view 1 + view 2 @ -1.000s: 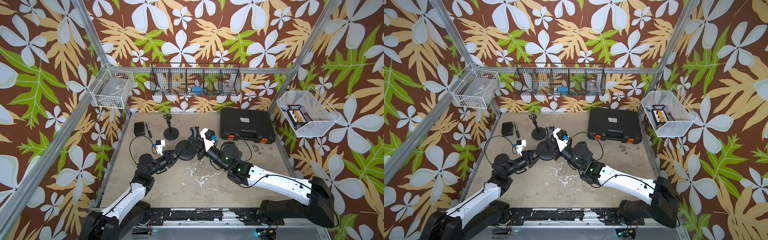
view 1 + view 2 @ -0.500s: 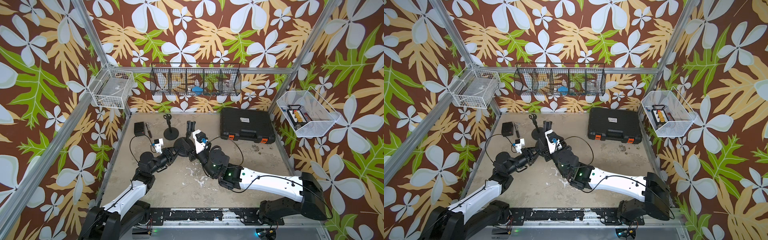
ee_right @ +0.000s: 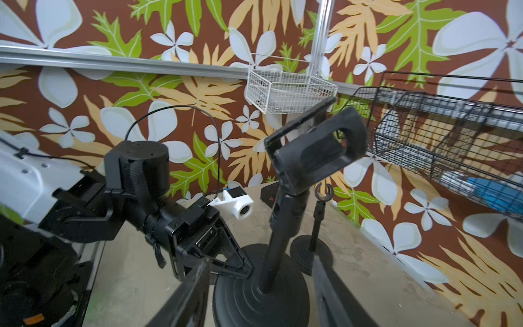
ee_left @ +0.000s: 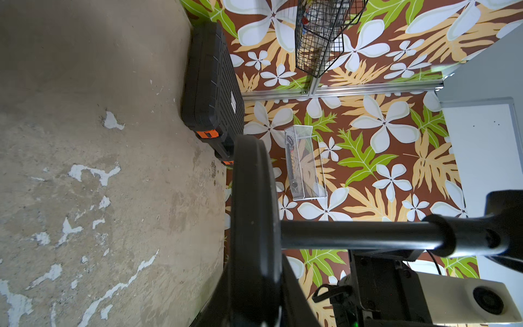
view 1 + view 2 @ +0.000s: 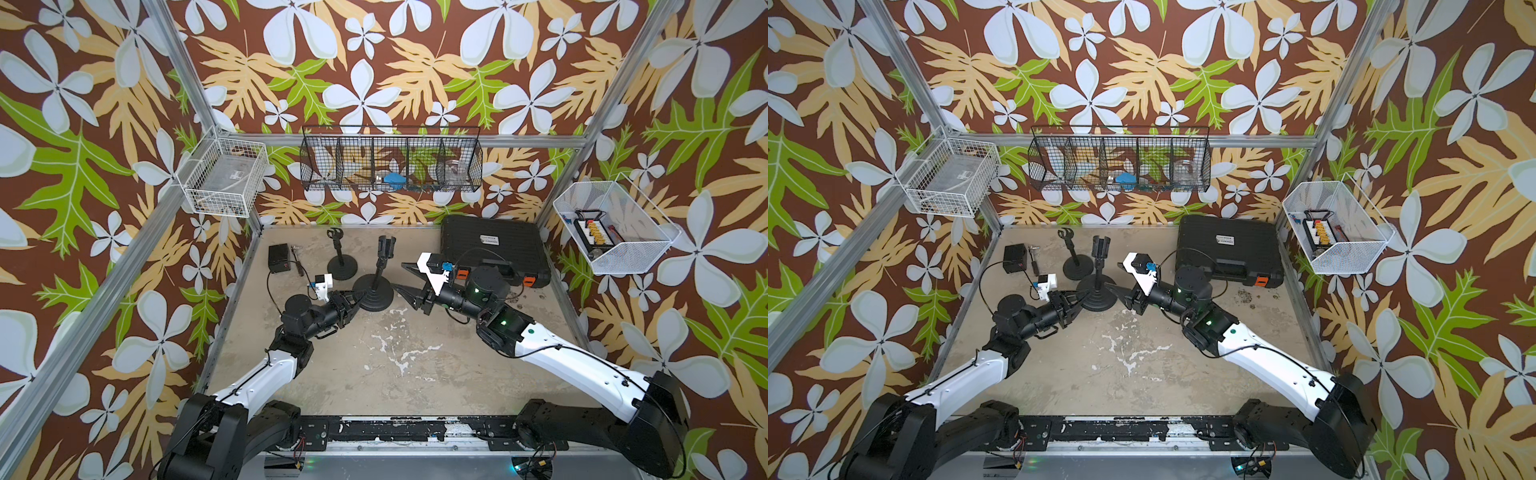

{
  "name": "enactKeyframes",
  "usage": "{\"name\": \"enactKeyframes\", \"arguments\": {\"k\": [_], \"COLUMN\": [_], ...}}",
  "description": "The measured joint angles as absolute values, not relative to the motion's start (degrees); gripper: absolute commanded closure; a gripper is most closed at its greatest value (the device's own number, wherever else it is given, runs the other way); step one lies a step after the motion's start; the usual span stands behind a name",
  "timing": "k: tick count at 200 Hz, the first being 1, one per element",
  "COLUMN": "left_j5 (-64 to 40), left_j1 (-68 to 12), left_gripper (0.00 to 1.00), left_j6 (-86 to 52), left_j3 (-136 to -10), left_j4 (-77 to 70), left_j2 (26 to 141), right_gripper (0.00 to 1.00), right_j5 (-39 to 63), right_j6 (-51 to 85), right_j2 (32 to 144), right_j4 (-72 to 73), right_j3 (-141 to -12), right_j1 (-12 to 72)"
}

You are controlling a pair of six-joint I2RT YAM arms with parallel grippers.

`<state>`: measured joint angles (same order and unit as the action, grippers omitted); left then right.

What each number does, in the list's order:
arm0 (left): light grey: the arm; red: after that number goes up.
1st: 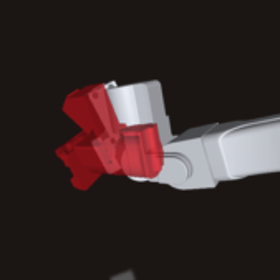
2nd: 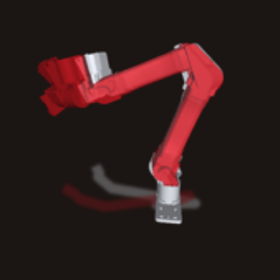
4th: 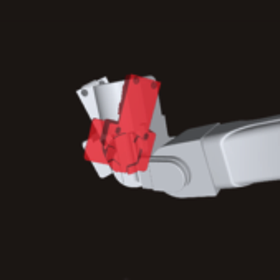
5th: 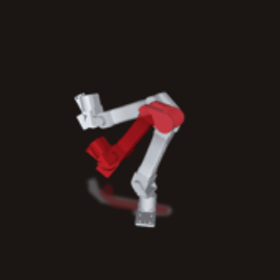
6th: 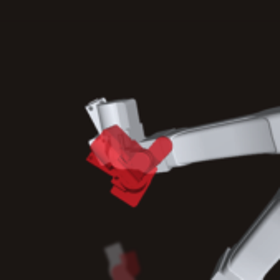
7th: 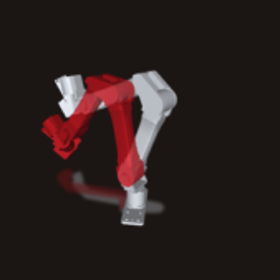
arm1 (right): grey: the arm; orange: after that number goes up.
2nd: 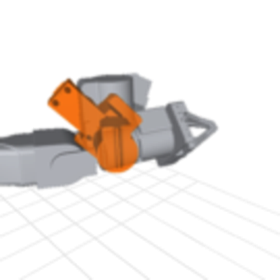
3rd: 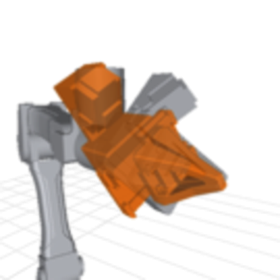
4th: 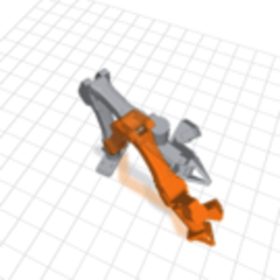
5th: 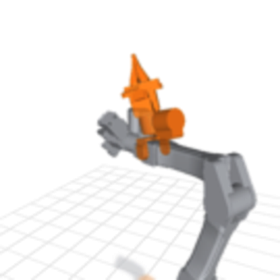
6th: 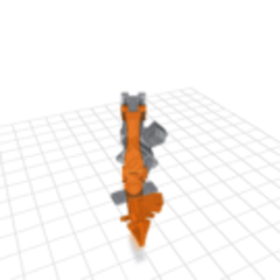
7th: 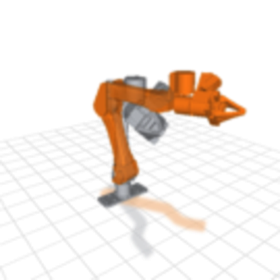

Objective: Assemble a microphone stand
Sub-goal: Screw the microphone stand pole into the microphone stand base.

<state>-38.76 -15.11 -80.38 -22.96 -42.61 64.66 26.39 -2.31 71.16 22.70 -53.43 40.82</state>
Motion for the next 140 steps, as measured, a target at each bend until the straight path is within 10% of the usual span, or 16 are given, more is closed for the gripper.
{"name": "enactKeyframes", "arguments": {"k": [140], "left_j5": [-50.3], "left_j1": [-15.1], "left_gripper": [1.0], "left_j6": [-78.0], "left_j3": [-27.3], "left_j4": [-38.8], "left_j2": [70.0], "right_gripper": [0.58], "right_j5": [39.9], "right_j6": [-6.9], "right_j2": [76.9], "right_j4": [16.7], "right_j3": [-60.9], "right_j1": [37.5]}}
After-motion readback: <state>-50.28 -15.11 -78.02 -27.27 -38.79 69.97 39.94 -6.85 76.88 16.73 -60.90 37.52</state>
